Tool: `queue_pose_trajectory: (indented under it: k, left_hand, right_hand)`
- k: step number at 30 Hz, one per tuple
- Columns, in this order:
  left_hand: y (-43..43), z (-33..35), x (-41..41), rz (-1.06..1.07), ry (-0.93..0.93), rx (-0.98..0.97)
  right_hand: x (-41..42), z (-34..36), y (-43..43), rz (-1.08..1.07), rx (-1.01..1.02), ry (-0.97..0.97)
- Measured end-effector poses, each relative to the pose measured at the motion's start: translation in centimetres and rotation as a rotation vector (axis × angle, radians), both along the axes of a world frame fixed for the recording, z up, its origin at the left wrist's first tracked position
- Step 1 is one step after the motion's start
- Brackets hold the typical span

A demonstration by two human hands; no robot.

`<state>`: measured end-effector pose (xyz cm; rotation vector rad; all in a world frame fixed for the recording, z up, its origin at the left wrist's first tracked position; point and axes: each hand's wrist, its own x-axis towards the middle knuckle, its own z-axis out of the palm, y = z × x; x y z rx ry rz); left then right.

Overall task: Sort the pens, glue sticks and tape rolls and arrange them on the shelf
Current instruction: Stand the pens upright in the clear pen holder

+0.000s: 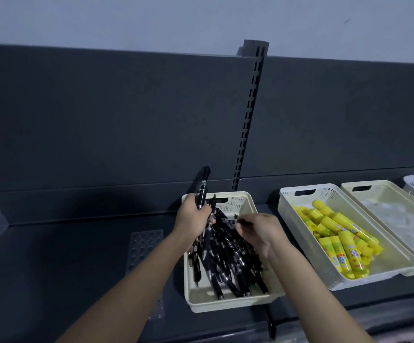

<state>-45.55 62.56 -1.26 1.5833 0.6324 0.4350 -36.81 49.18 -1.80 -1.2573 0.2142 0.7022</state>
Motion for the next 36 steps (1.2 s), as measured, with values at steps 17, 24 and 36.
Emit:
queue_pose_trajectory:
  k: [17,24,36]
  left_hand:
    - [5.6,1.7,-5.4,0.352,-0.301,-0.301]
    - [10.0,0.7,-10.6,0.522,-0.339,-0.254]
    - [14.0,-1.5,-15.7,0.643,-0.324,-0.362]
  right_hand:
    - [-6.2,3.3,4.0,0.264,0.059,-0.273]
    - [-9.5,2.6,9.7,0.300,-0.172,-0.686]
    - [-10.6,0.3,16.2,0.410,-0.413,-0.974]
